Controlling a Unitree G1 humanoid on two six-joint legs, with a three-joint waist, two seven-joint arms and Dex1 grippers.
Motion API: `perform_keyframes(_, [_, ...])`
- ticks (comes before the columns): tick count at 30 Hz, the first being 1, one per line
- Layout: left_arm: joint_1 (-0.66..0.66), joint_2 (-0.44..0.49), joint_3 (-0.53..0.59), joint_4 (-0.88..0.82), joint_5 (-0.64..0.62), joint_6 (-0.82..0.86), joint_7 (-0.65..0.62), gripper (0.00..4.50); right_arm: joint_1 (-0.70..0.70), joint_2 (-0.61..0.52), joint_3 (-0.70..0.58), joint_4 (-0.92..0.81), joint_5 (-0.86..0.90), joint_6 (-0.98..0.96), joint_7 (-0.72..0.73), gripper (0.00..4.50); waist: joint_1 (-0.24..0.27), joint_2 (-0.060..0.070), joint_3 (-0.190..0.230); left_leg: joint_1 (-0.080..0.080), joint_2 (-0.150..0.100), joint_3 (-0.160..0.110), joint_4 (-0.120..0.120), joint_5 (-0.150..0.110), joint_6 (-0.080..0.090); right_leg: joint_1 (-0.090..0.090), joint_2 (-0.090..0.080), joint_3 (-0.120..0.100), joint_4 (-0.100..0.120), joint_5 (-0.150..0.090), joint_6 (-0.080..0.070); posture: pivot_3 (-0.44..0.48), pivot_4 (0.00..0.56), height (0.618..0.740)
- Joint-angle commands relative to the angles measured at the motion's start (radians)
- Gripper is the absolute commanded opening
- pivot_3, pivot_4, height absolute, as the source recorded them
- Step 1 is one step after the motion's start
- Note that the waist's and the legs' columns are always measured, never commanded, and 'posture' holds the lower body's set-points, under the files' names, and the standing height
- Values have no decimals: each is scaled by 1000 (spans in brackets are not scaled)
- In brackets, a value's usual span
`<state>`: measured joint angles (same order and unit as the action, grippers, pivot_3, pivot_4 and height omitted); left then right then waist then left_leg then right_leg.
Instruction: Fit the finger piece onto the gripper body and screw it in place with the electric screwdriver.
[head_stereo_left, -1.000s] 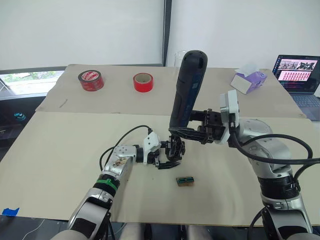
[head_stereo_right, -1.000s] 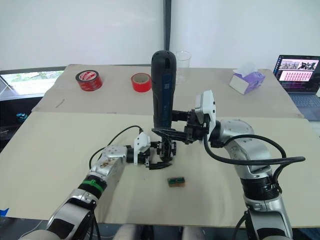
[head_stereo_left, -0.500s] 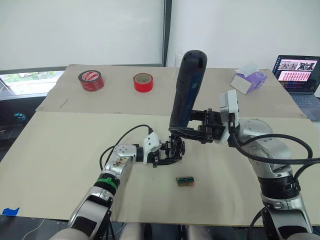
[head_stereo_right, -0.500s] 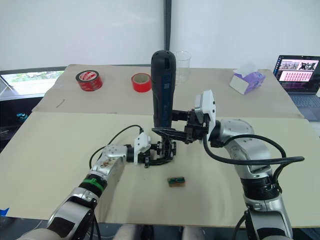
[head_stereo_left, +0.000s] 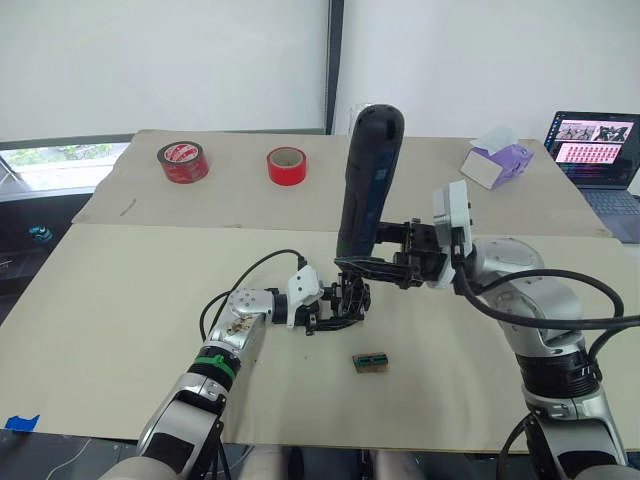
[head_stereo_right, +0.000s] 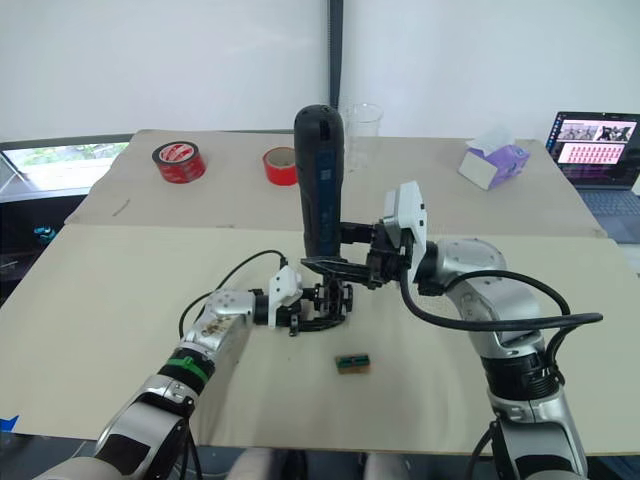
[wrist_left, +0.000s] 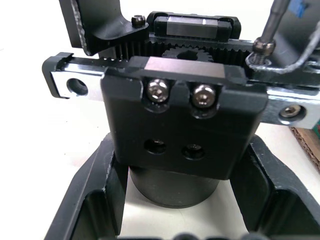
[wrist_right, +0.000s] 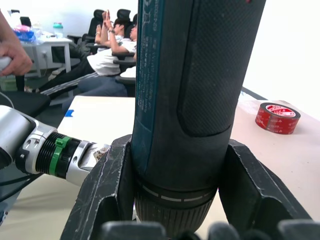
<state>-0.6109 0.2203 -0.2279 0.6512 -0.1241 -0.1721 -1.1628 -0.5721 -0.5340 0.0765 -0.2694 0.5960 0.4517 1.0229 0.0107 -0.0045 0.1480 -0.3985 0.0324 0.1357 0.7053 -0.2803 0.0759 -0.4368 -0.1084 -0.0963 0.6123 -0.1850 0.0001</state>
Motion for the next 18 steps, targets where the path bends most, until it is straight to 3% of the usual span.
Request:
perform_keyframes(1, [3,-2,-7,23,10,7,-10,2312,22,-15,65,25,-52,52,-10,1934,0,-1,-1,0,0,0,0,0,0,0,0,0,0,0,0,0,150,740])
perform_keyframes(10, [6,-5,5,50,3,3,-25,2312,36,3,99,112,-78,52,-30,1934,-2,-11,-16,2,1,0,-1,0,0,1,0,0,0,0,0,0,150,740])
perform_keyframes(18, [8,-2,11,60,4,-3,-26,2312,62,-5,109,159,-83,64,-11,1934,-2,-10,-24,7,1,0,-4,-1,1,4,-3,0,-1,-1,-1,0,150,740])
